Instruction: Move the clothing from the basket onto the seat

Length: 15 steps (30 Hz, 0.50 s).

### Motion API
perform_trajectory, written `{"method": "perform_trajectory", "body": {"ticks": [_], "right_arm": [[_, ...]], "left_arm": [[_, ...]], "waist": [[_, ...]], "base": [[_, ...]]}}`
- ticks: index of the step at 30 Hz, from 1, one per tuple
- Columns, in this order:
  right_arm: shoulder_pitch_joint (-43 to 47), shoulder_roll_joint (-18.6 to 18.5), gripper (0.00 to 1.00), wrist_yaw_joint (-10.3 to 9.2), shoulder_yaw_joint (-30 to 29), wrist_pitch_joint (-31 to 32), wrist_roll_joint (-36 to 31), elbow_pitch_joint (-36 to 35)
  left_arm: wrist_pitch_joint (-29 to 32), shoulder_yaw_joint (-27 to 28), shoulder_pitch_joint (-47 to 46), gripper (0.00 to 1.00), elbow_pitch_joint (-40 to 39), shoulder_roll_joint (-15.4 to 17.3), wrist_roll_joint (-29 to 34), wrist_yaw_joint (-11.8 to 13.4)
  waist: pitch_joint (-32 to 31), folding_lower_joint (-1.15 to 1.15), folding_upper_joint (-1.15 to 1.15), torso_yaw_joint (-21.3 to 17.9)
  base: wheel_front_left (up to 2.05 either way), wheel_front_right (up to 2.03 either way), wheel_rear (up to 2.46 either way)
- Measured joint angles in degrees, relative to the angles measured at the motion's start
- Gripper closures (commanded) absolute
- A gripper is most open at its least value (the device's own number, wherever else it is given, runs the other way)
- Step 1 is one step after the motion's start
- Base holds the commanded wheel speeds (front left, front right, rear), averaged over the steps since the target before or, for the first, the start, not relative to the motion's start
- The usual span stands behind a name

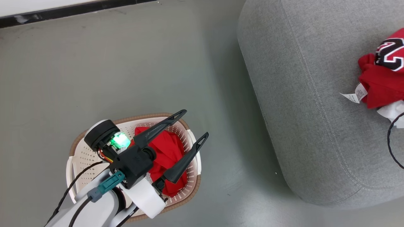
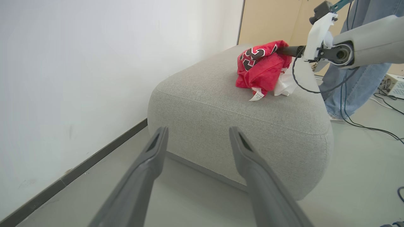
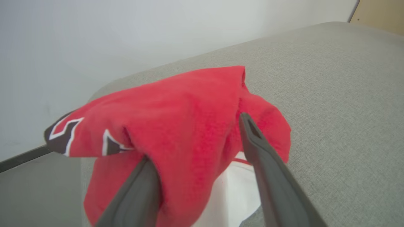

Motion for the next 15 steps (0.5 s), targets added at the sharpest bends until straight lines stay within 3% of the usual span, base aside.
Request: {"method": "perform_trajectory", "body": {"ticks": [15], "right_arm": [[3.44,0.47,0.0,0.0,-1.35,-0.14,-3.47,-7.61]], "left_arm": [[-1.01,0.0,-0.06,0.0,1.42,-0.09,-0.12,0.0]], "waist": [[-0.18,0.0,0.0,-1.03]], "base": [[0.0,0.0,0.0]]}}
